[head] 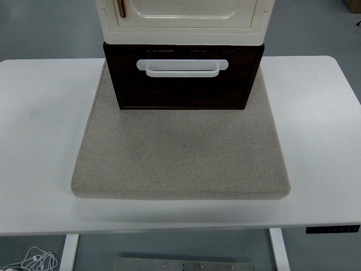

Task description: Open the drawer under the combination cabinet

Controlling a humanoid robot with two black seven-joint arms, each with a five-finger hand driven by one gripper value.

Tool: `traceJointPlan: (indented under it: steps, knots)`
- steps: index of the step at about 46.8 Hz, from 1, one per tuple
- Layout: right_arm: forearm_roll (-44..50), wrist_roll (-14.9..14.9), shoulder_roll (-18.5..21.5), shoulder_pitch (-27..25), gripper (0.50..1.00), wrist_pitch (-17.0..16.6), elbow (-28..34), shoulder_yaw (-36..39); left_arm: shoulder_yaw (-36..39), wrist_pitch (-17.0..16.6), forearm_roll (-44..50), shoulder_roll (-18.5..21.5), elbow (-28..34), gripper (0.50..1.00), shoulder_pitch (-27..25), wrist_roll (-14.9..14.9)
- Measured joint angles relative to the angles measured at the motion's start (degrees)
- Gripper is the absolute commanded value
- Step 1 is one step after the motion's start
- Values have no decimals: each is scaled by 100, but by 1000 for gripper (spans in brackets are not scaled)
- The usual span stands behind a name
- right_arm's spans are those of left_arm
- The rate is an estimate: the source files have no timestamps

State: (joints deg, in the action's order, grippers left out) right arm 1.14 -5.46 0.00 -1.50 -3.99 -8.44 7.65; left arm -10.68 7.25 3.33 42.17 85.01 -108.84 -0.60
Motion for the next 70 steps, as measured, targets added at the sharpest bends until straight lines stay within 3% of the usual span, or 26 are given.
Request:
traceJointPlan:
  steps: [14, 19, 27, 35, 43, 50, 60, 70]
  knots:
    - [0, 0, 0, 0, 926, 2, 0, 0, 1687, 420, -875, 124, 745, 1000, -363, 69]
    - [0, 0, 0, 0, 926, 1, 0, 0, 2120, 566, -1022, 125, 870, 1000, -548, 377]
    - [0, 0, 0, 1, 926, 0, 0, 0, 2713, 1207, -1126, 121, 882, 1000, -841, 995]
    - [0, 0, 0, 1, 926, 0, -1, 0, 3324, 1452, -1318, 95, 867, 1000, -1193, 1196]
    - [0, 0, 0, 0, 926, 0, 0, 0, 3516, 1316, -1335, -41, 804, 1000, -1293, 1504]
    - [0, 0, 0, 1, 926, 0, 0, 0, 3542, 734, -1253, -223, 757, 1000, -1296, 1894]
    - [0, 1, 0, 1, 926, 0, 0, 0, 3573, 316, -1238, -504, 720, 1000, -1283, 2198]
    - [0, 0, 0, 0, 926, 0, 0, 0, 3614, 28, -1237, -808, 595, 1000, -1133, 2248]
